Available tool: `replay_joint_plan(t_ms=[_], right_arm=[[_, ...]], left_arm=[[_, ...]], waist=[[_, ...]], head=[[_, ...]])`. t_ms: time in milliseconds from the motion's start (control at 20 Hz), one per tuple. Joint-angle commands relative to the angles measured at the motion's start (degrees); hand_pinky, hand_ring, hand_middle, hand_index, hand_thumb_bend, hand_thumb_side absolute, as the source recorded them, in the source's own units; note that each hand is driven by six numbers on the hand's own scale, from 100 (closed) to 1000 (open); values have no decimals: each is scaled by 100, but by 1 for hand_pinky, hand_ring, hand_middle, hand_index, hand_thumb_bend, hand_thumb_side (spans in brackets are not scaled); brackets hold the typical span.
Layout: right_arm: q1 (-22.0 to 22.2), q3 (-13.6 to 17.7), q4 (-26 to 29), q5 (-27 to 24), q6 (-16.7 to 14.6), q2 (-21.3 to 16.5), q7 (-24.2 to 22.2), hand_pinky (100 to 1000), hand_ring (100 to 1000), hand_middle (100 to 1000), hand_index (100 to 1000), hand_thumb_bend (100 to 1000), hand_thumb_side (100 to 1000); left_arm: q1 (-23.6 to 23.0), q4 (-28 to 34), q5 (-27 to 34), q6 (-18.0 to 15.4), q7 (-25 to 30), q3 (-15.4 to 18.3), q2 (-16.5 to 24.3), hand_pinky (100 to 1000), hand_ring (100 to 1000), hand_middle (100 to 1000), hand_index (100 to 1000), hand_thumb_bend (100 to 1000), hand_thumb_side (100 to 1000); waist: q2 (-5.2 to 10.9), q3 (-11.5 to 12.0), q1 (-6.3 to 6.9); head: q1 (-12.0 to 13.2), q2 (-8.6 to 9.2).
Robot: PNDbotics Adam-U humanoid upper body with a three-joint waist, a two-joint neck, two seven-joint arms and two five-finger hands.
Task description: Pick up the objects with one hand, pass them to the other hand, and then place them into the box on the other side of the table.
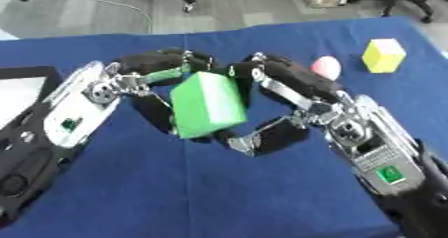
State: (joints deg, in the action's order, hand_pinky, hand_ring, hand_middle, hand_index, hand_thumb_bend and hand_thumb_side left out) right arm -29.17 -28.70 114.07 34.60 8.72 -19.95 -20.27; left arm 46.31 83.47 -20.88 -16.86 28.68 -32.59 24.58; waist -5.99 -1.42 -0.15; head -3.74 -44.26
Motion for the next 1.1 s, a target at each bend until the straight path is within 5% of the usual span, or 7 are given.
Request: replay_joint_plan(t_ms=[50,1100], right_arm=[[-33,23,52,74,26,-52,7,631,430,380,562,314,253],[-26,-11,52,119,56,-78,-5,619,436,387,565,313,225]], left_arm=[[69,90,90,-4,13,149,165,821,748,787,862,825,645],[-75,244,460,-258,353,309,291,842,775,824,894,895,678]], waist=[[50,-7,77],[25,-25,149]], head=[[-18,14],[-32,14]])
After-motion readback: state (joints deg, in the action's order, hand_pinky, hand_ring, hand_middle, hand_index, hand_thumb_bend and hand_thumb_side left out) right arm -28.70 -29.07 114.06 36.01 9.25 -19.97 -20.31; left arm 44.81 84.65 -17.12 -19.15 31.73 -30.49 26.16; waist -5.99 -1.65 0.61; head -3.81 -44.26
